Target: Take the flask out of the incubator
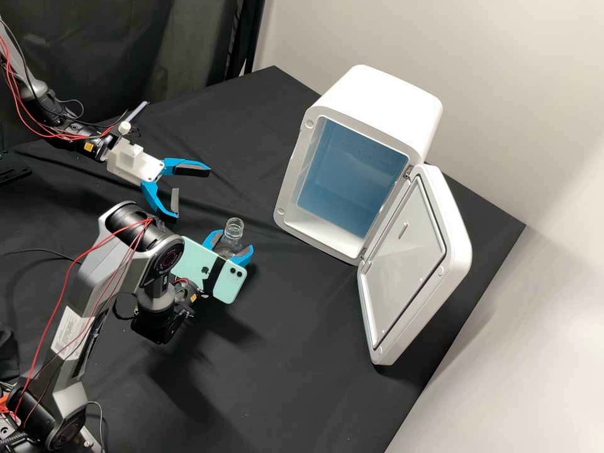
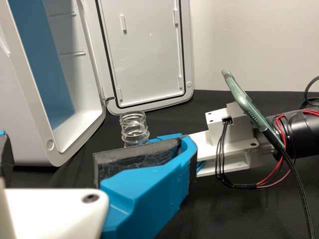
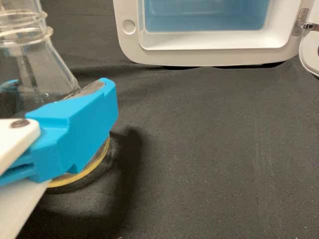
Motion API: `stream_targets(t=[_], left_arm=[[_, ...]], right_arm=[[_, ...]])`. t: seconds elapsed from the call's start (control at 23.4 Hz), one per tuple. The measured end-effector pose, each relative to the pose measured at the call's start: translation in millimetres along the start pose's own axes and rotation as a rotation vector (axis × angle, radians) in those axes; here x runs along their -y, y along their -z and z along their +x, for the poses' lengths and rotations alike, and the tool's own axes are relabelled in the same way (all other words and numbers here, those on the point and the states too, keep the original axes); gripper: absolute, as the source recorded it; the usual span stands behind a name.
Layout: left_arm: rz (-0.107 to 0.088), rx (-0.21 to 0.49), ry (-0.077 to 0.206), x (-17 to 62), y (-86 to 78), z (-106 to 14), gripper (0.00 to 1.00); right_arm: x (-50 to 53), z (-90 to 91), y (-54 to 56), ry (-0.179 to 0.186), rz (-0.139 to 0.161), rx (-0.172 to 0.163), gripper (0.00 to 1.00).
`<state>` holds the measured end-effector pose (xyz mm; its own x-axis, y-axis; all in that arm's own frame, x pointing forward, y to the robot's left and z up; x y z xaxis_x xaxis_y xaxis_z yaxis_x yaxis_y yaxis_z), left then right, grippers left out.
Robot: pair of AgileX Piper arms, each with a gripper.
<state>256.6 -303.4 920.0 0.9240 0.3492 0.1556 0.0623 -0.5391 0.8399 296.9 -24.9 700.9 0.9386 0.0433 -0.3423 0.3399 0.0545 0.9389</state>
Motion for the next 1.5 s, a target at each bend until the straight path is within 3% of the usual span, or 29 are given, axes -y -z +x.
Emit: stream_targets(t=[0.56, 1.03, 1.07, 1.5], left_arm=[[0.002, 0.014, 0.002, 0.6, -4.2, 1.0, 1.00], [0.002, 0.015, 0.003, 0.7, -4.6, 1.1, 1.00], [0.002, 0.016, 0.003, 0.7, -4.8, 1.1, 1.00], [0.003, 0.024, 0.004, 1.0, -7.2, 1.6, 1.00]], right_arm=[[-1.0, 1.4, 0.5, -0.004, -0.001, -0.004, 0.00], [4.7, 3.1, -1.6, 0.001, 0.000, -0.009, 0.00], [5.4, 3.4, -2.1, 0.002, -0.002, -0.007, 1.00], [6.5, 5.7, -2.1, 0.004, -0.005, -0.008, 1.00]])
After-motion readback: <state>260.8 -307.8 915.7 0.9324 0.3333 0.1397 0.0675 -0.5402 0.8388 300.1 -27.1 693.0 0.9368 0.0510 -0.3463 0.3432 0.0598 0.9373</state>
